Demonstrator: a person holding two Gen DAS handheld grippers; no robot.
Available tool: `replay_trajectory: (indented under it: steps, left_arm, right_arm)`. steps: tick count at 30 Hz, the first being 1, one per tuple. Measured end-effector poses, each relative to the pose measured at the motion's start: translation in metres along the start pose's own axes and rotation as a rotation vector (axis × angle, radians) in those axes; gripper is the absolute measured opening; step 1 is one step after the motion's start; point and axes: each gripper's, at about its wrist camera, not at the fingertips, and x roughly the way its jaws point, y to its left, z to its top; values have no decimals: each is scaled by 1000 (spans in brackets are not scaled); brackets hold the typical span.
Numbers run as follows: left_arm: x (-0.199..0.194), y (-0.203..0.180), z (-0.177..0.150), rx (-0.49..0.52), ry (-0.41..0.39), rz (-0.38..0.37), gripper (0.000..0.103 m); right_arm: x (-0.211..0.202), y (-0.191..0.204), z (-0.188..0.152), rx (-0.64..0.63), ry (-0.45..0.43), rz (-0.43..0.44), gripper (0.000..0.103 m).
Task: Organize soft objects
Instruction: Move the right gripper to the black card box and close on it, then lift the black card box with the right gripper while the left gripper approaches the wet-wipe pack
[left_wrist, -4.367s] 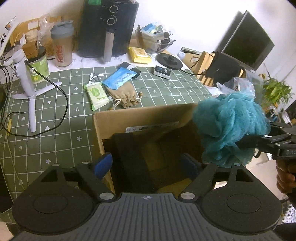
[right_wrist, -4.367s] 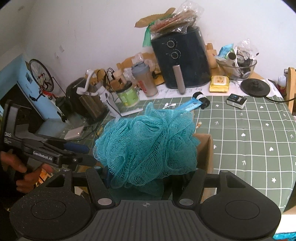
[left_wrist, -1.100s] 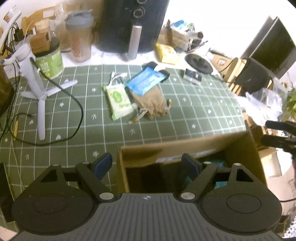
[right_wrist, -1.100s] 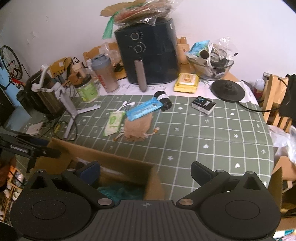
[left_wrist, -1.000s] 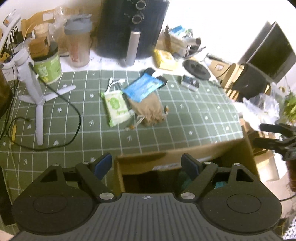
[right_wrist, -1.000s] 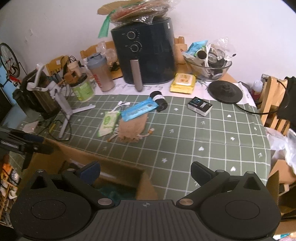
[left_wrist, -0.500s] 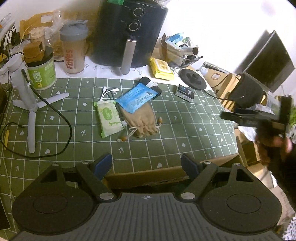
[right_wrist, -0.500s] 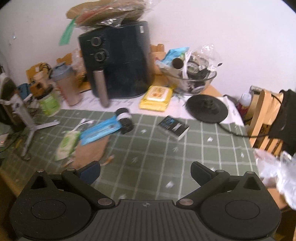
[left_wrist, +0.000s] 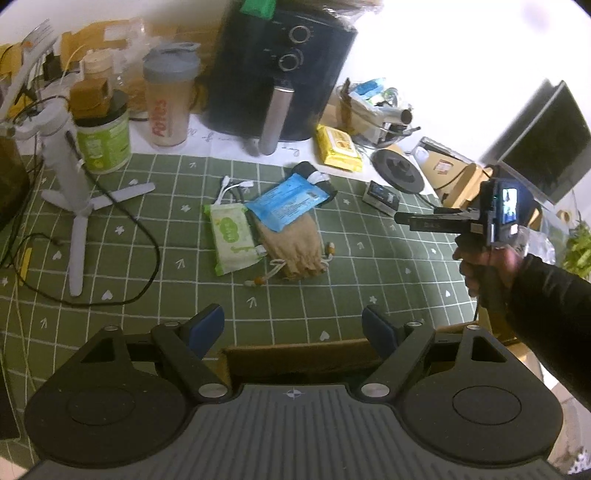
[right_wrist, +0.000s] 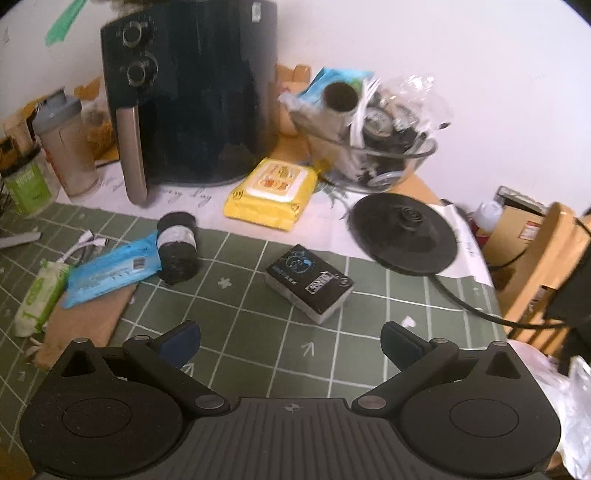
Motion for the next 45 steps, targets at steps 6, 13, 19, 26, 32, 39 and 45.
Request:
replay_trajectory:
  steps: [6,13,19,26,32,39,45]
  left_arm:
    - [-2,8,-5,-44,9,26,82]
    - [-6,16,-9,-84,6,50,82]
    - [-4,21,-13,-118,23,70,82]
    - [-4,21,-12,-119,23,85,82]
    - [-1,22,-11,-135,17,90,82]
    - [0,16,-12,-125,21,91,82]
    - [-2,13,-7,-105,3,89,82]
  right_arm:
    - [38,-6,10,-37,28,8,103]
    - [74,-16,26,-74,33,-9,102]
    - [94,-20,40,-92,42,41,92]
    - [104,-19,40,-108,108,121,87]
    - [94,-16,35,-77,121,217,74]
    - [109,-7,38,-64,145,179,60]
    - [107,-2,35,-27,126,118,52]
